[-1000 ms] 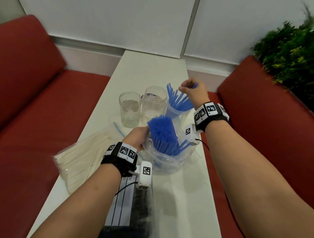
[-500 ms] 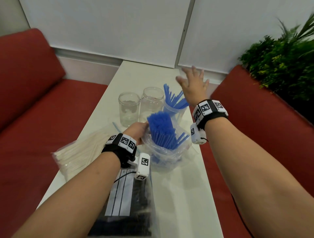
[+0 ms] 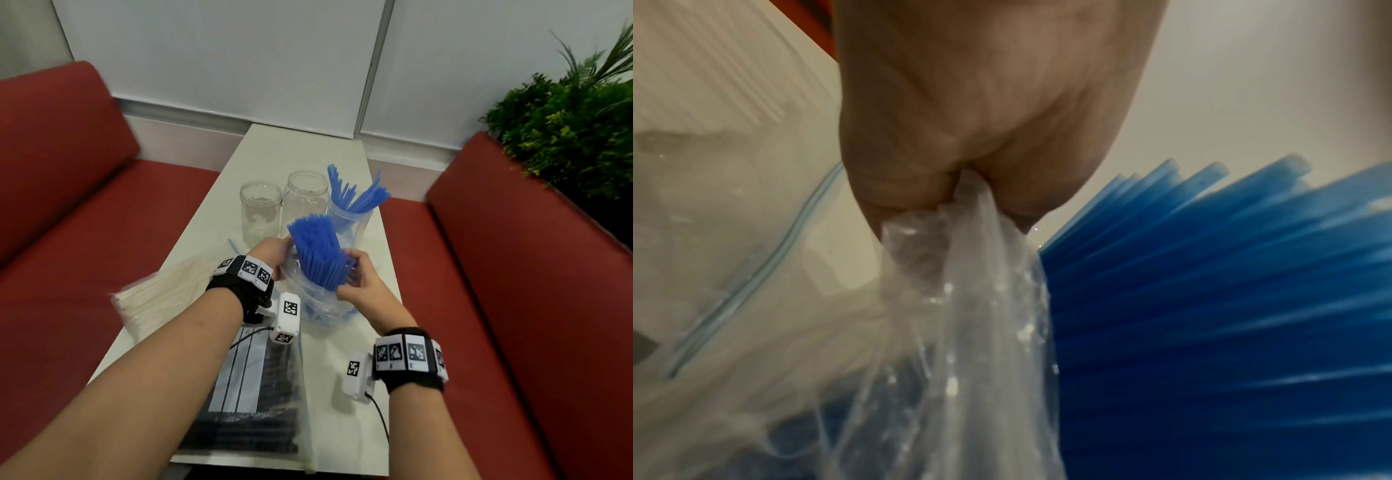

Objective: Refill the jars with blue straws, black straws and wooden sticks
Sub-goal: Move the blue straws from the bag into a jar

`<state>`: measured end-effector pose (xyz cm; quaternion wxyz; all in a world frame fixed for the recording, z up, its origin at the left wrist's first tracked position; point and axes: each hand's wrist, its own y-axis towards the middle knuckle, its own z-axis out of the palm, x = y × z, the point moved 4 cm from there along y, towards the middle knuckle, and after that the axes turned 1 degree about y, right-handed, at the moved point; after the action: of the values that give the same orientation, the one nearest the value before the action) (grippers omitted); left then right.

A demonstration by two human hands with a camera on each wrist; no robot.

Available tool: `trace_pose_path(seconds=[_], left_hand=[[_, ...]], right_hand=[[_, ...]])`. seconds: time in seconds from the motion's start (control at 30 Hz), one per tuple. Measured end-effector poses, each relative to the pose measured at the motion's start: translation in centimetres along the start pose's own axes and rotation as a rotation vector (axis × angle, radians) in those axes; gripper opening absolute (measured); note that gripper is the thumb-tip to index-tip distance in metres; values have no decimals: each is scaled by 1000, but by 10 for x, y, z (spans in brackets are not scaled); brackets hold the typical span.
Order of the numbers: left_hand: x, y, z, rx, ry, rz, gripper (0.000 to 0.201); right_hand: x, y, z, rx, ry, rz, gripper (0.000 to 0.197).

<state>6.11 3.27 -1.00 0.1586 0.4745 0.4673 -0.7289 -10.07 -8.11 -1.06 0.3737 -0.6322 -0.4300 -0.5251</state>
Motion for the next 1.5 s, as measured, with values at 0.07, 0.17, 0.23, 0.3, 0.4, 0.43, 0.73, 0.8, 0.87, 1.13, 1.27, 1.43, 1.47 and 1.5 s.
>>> trace_pose_path(seconds=[0.07,0.17,0.23,0.3,0.4,0.43,0.73,0.8,0.87,1.13,1.27,1.43,1.47,1.5], left_hand=[[3,-1,1,-4,-5,0,28],[7,0,4,16,-35,8,41],[11,1,6,39,-47,8,49],[14,-1,6,50,-70,6,48],[18,0,6,56,-124,-2,46],[18,0,7,59,-135,-2,45],[15,11,8,44,-107,-1,49],[16,14,9,52,-114,-3,49],[17,16,9,55,-117,-6,49],[16,11,3,81,-121,-1,54],[13,6,0,68,-108,-3,52],[12,3,1,64,-95,-8,51],[11,2,2,72,-92,-10,52],[11,1,3,77,-93,-11,51]], right_hand=[[1,2,11,-92,-44,-24,67],[7,7,13,-309,-85,-57,49],[8,8,12,-381,-68,-67,45],[11,6,10,-426,-15,-98,41],[20,2,5,-523,31,-167,28],[23,1,3,-551,50,-189,25],[53,4,-1,-633,68,-317,19],[56,7,1,-597,35,-304,23],[57,10,1,-569,49,-266,23],[74,8,-11,-527,201,-273,24],[79,5,-10,-527,178,-319,30],[83,5,-6,-500,130,-314,15],[84,4,-7,-499,142,-315,14],[87,3,-10,-519,164,-346,13]])
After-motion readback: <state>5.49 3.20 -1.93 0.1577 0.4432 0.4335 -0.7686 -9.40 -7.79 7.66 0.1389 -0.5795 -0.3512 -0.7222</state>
